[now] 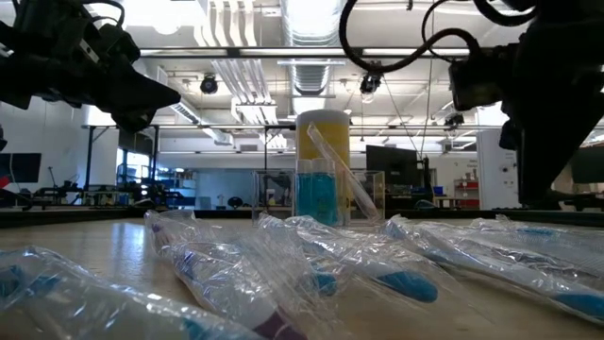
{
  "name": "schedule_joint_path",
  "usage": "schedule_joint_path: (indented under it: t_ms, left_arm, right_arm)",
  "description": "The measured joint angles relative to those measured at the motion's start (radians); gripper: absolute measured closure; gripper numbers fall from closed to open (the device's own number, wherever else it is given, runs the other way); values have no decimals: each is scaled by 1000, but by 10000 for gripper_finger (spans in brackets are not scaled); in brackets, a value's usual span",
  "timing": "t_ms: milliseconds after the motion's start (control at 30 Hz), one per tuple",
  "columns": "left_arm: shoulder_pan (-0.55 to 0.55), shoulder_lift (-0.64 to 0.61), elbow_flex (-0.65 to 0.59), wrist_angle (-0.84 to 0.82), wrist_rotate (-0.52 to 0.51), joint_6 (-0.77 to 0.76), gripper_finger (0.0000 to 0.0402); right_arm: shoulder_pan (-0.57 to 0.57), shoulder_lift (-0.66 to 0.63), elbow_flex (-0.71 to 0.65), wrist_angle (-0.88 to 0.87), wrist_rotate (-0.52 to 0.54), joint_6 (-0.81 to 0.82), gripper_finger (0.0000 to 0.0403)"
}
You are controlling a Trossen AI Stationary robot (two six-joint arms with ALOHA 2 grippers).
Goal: Pick & Place toothbrushing station
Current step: Put the blue toothbrush into the transparent organizer
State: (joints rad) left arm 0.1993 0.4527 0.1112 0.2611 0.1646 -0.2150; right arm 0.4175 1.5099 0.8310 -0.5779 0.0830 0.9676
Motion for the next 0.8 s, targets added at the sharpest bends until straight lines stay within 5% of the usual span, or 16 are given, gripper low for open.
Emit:
schedule_joint_path:
  t_ms: [333,800]
  left_arm:
    - [0,0,-1,0,0,2,371]
    - [0,0,-2,0,0,5,371]
  right_arm:
    - [-24,72,0,45,21,59,193]
    - [-50,159,6,-4,21,-2,222]
